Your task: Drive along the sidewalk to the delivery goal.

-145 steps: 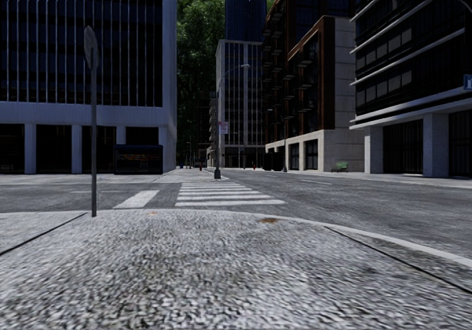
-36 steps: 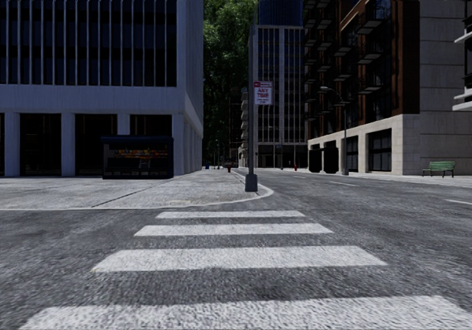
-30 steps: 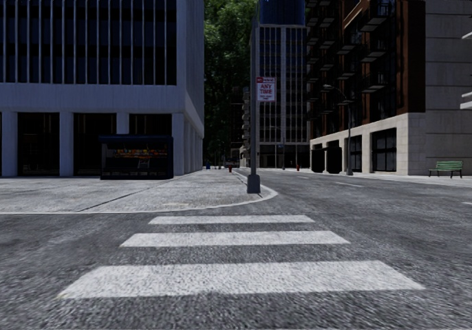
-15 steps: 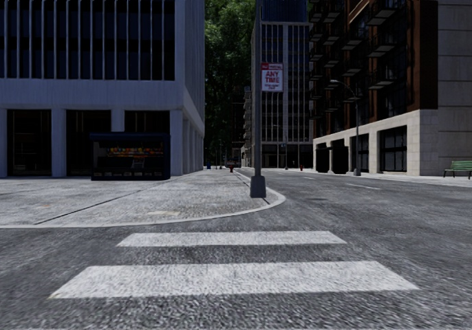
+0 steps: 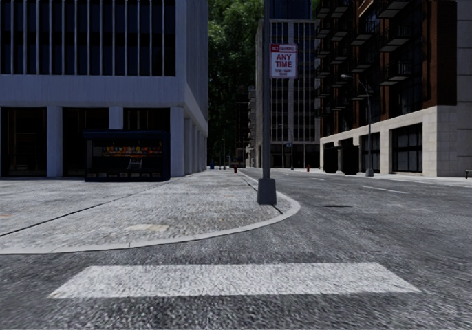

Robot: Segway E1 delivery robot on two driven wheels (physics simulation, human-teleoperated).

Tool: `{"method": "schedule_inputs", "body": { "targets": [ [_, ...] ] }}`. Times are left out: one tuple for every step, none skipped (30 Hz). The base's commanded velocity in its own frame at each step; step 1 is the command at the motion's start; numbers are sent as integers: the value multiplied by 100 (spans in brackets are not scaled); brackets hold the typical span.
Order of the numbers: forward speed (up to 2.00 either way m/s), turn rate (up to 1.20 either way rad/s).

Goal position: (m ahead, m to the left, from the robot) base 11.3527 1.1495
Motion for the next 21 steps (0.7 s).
{"method": "schedule_inputs", "body": {
  "targets": [
    [199, 26],
    [199, 26],
    [199, 26],
    [199, 26],
    [199, 26],
    [199, 26],
    [199, 26],
    [199, 26],
    [199, 26],
    [199, 26],
    [199, 26],
    [199, 19],
    [199, 2],
    [199, 0],
    [199, 0],
    [199, 0],
    [199, 0],
    [199, 0],
    [199, 0],
    [199, 0],
    [199, 0]
  ]
}}
